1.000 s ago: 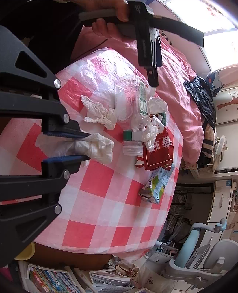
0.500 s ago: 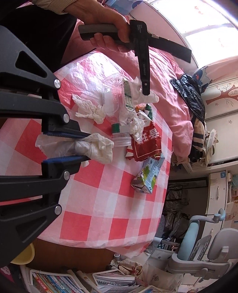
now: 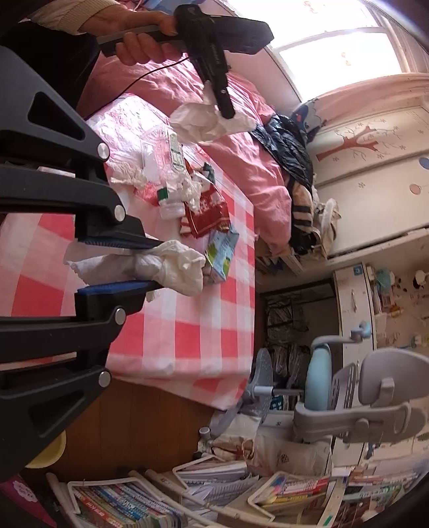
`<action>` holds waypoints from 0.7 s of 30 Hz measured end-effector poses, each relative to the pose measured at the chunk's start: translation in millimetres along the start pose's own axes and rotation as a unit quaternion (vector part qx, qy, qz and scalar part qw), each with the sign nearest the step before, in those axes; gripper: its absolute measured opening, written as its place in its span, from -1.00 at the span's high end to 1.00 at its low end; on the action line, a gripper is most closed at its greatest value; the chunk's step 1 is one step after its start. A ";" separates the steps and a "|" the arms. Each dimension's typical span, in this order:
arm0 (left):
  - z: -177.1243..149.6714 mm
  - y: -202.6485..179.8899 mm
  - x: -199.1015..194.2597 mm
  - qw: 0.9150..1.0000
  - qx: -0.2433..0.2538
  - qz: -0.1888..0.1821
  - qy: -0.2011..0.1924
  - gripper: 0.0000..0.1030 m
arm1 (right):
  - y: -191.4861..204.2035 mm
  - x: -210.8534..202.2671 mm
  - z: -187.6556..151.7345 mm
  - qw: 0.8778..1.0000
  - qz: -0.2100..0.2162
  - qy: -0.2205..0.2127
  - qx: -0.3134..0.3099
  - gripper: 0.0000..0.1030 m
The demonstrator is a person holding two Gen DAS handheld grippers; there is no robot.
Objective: Collect trash
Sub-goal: 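Carry the tissue to the yellow bin and open the right gripper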
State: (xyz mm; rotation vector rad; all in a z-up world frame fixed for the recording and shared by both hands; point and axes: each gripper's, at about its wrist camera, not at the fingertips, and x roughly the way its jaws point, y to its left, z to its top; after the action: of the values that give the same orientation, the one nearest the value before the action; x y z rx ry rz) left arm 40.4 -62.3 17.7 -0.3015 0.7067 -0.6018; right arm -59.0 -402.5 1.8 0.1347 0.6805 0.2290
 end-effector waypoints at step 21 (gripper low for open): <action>-196.7 -295.7 292.5 0.949 0.109 -0.113 0.273 0.36 | -223.9 -38.5 -180.9 0.956 -0.202 0.076 0.197 -0.39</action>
State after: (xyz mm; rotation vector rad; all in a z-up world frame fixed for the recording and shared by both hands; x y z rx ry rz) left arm -39.8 -486.1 -142.6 -0.0023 1.1350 -0.9920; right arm -166.2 -619.7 -158.4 0.3574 0.8850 -0.2975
